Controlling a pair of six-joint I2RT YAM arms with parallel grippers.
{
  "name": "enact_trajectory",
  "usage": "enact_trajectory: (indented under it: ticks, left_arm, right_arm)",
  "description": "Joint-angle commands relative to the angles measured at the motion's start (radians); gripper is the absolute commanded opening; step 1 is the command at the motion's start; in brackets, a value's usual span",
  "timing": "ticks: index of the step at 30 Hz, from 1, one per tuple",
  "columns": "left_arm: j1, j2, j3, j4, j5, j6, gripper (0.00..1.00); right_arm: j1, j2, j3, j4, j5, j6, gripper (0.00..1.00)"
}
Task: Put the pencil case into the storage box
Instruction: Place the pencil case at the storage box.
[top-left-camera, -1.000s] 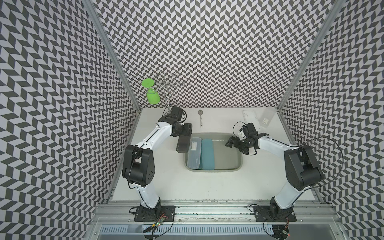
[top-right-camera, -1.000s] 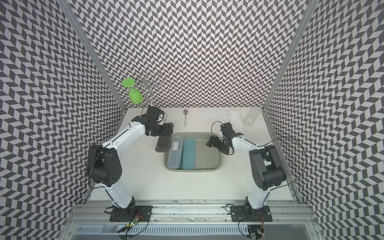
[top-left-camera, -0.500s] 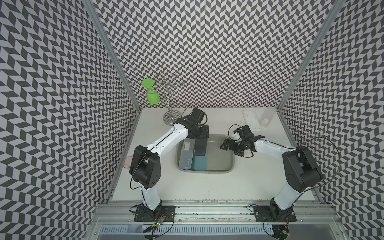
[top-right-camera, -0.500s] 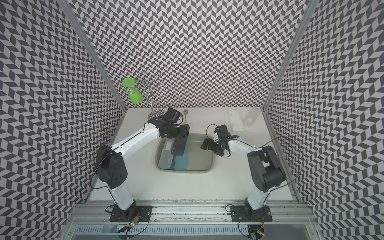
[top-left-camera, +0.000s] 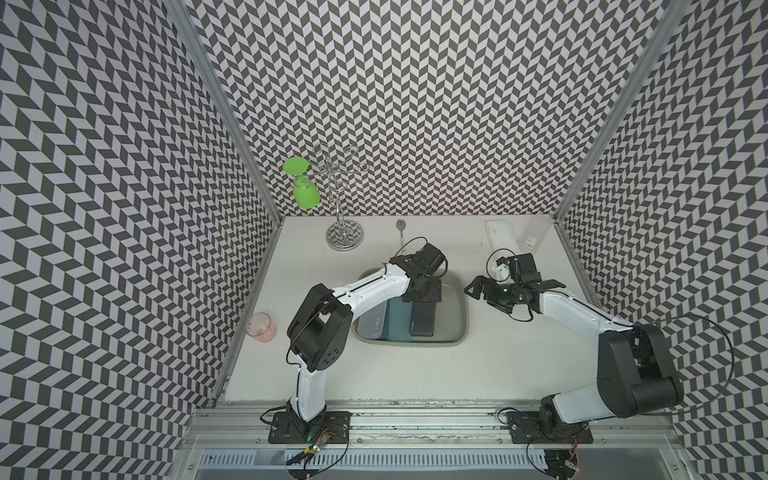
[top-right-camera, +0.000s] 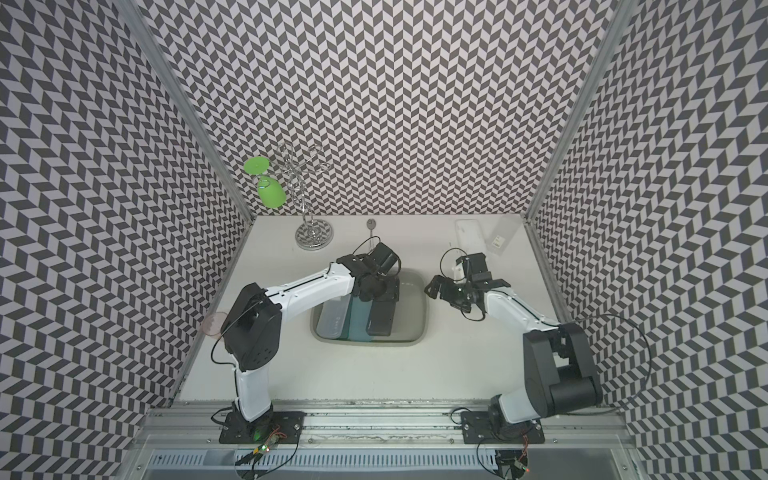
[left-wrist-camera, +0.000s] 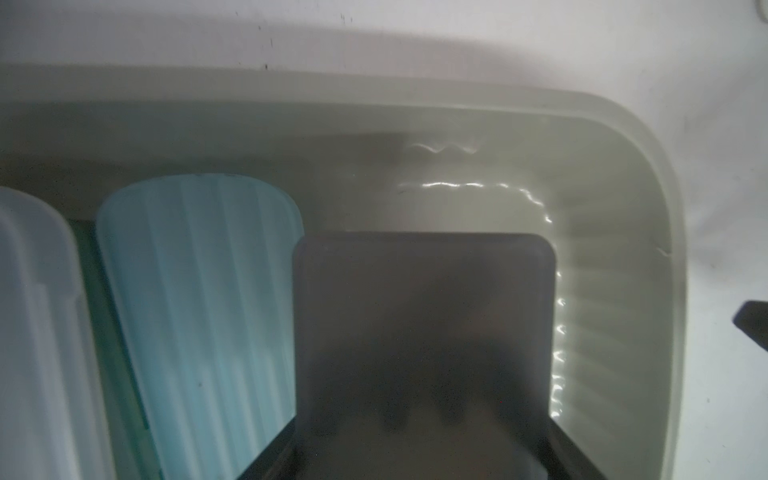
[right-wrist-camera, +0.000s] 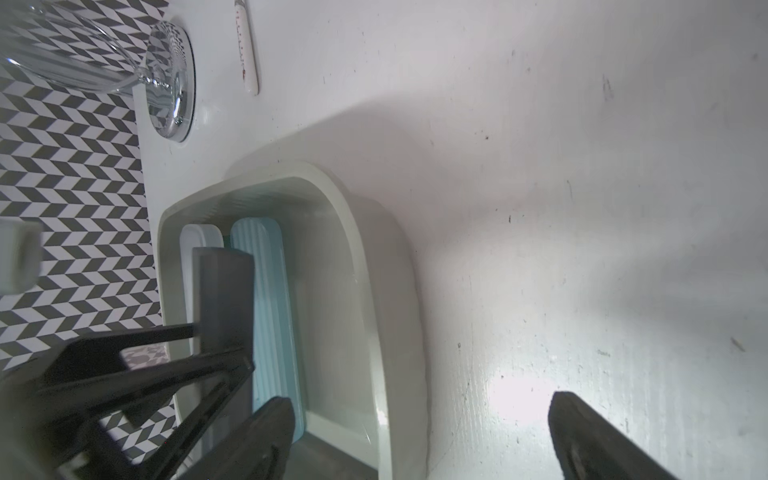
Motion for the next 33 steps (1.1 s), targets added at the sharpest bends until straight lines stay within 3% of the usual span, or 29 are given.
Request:
enact_trajectory:
  ticks: [1,6,18,25,33]
  left_arm:
    - [0.004,0.031,0.017,0.051,-0.034,-0.039,0.69]
    - [0.003,0.046,0.004,0.073,-0.046,-0.069,0.71]
    - [0.002,0.058,0.033,0.034,-0.051,-0.068,0.92]
    - [0.010,-0.049,0.138,-0.070,-0.178,-0.012,0.94]
    - [0.164,-0.233,0.086,-0.109,-0.236,0.099,0.95]
  right_arm:
    - [-0.005,-0.034,-0.012,0.027,-0.015,-0.020,1.00]
    - [-0.006,-0.033,-0.005,0.013,-0.011,-0.039,0.99]
    - [-0.009,-0.017,0.036,-0.017,-0.005,-0.063,1.00]
    - [-0.008,-0.033,0.103,-0.049,-0.012,-0.067,0.99]
    - [0.088,0.036,0.169,-0.005,-0.037,-0.004,1.00]
